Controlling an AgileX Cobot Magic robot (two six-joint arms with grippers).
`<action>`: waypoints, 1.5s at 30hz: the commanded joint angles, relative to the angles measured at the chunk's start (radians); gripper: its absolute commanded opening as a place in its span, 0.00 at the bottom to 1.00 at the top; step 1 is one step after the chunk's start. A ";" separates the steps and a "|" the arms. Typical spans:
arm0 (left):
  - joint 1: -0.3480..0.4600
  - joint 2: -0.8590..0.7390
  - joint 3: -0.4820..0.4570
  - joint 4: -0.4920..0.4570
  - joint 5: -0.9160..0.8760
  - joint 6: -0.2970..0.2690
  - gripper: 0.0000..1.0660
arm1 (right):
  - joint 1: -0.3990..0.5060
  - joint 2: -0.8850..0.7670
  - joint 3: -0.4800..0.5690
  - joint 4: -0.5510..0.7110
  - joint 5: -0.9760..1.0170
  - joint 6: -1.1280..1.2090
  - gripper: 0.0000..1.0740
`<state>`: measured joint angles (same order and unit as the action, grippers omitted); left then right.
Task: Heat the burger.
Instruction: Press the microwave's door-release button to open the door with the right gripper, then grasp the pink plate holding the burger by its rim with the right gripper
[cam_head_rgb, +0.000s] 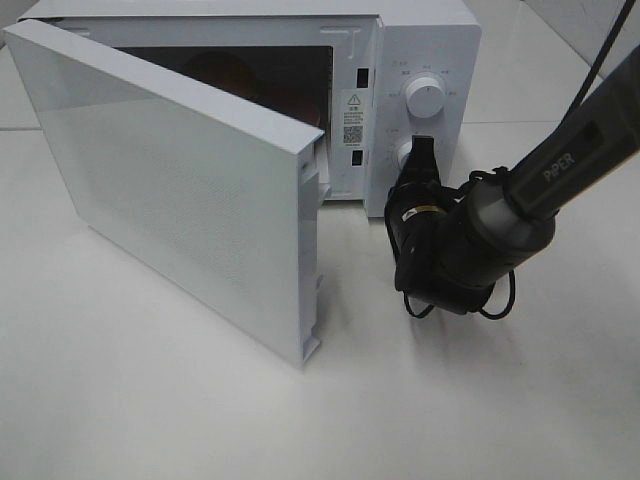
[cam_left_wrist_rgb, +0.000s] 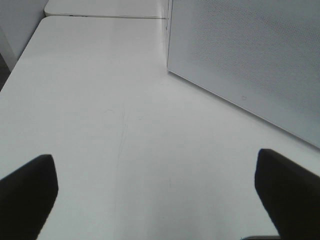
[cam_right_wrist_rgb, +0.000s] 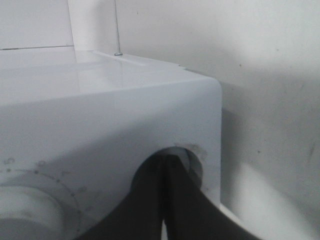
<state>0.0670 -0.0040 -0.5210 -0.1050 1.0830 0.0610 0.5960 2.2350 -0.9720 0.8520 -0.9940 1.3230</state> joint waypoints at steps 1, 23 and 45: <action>0.000 -0.005 0.004 -0.003 -0.011 -0.004 0.94 | -0.044 0.033 -0.090 -0.139 -0.080 0.016 0.00; 0.000 -0.005 0.004 -0.003 -0.011 -0.004 0.94 | -0.028 -0.098 0.060 -0.154 0.085 0.040 0.00; 0.000 -0.005 0.004 -0.003 -0.011 -0.004 0.94 | -0.030 -0.367 0.298 -0.169 0.343 -0.208 0.00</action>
<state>0.0670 -0.0040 -0.5210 -0.1050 1.0830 0.0610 0.5680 1.8840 -0.6810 0.6940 -0.6660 1.1510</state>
